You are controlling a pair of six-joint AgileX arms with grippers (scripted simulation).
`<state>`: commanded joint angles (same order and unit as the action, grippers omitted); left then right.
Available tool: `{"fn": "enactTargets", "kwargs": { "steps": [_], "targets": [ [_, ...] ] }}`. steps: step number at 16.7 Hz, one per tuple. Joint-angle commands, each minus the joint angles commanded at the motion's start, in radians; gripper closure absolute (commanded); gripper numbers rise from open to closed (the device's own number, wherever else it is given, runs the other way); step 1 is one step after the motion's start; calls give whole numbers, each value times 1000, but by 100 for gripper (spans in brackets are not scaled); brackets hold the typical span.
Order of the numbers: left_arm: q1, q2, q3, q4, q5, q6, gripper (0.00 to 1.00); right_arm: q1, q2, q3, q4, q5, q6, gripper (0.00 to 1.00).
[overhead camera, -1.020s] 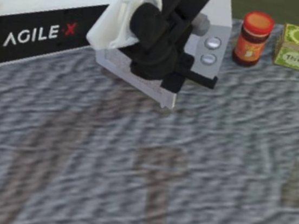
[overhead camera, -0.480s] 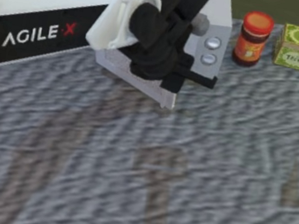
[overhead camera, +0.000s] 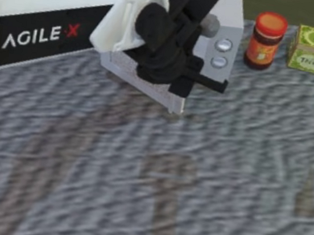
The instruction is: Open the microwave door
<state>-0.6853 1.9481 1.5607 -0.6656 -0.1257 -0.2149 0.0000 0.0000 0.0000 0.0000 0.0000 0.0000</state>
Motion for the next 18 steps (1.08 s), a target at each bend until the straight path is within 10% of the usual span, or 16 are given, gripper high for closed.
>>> {"fn": "enactTargets", "kwargs": {
  "steps": [18],
  "targets": [
    [29, -79, -108, 40, 68, 119, 100, 0, 0, 0, 0, 0, 0, 0]
  ]
}}
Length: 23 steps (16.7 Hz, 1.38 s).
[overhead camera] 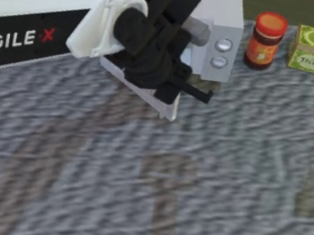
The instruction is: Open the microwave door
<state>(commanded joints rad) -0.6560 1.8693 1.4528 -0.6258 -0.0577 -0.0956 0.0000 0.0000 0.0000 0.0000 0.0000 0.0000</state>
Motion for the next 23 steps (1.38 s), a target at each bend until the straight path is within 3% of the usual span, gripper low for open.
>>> {"fn": "enactTargets", "kwargs": {
  "steps": [23],
  "targets": [
    [0, -8, -11, 5, 14, 11, 100, 0, 0, 0, 0, 0, 0, 0]
  ]
}}
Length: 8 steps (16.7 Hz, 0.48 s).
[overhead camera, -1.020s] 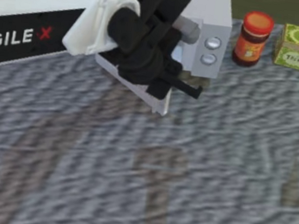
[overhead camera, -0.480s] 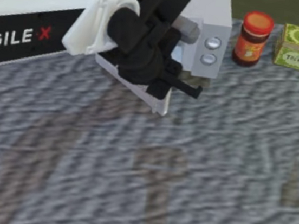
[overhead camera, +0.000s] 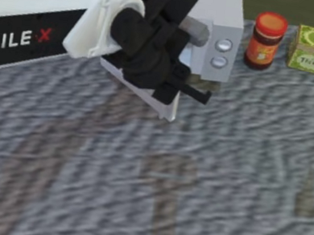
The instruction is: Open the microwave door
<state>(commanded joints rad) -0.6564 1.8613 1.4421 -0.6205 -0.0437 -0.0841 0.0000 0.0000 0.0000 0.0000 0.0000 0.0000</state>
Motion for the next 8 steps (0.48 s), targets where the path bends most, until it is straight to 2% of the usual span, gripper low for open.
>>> {"fn": "enactTargets", "kwargs": {
  "steps": [6, 8],
  "targets": [
    [41, -62, -84, 15, 63, 122, 100, 0, 0, 0, 0, 0, 0, 0],
    [42, -67, -85, 18, 67, 127, 100, 0, 0, 0, 0, 0, 0, 0]
  ]
}}
